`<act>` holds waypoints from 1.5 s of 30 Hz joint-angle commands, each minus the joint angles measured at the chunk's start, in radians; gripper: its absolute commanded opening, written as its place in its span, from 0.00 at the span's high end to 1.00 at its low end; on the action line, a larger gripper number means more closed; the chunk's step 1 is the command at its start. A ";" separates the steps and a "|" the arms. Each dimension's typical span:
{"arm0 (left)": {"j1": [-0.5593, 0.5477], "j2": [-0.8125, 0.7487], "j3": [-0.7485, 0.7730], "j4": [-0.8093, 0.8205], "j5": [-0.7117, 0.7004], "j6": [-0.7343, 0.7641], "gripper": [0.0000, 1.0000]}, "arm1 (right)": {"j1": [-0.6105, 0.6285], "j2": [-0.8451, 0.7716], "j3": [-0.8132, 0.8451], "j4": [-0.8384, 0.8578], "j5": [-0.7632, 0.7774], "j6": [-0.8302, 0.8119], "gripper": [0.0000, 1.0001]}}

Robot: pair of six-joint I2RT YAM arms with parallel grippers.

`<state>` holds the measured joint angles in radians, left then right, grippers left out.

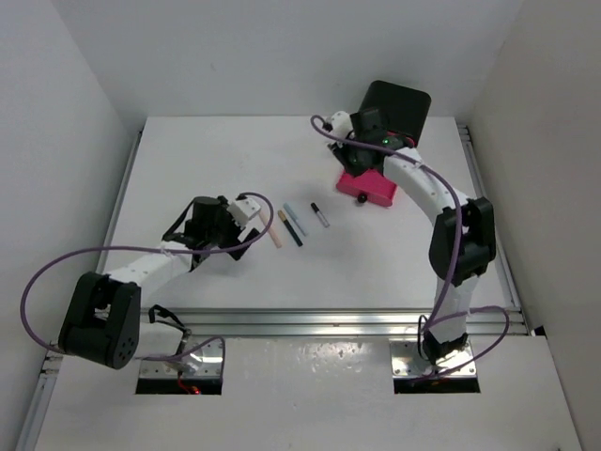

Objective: Organize the makeup

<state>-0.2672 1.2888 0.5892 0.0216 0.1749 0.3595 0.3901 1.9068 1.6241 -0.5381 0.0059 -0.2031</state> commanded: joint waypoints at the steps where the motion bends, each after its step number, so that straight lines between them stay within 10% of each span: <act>1: 0.014 0.044 0.087 -0.097 0.106 0.385 0.00 | -0.063 0.105 0.082 -0.043 0.034 -0.194 1.00; 12: 0.013 0.292 0.276 -0.253 0.273 0.909 0.00 | -0.126 0.225 0.063 -0.011 0.088 -0.391 0.99; 29: -0.060 0.472 0.431 -0.382 0.206 1.087 0.00 | -0.163 0.149 -0.046 0.041 0.103 -0.391 0.38; 35: -0.060 0.518 0.449 -0.551 0.176 1.284 0.32 | -0.166 0.080 -0.098 0.089 0.100 -0.389 0.38; 45: -0.098 0.624 0.544 -0.793 0.146 1.457 0.51 | -0.192 0.009 -0.138 0.116 0.026 -0.357 0.37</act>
<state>-0.3466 1.8275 1.1240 -0.5957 0.3252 1.7576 0.2115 1.9694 1.4960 -0.4496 0.0696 -0.5819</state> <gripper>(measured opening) 0.510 0.633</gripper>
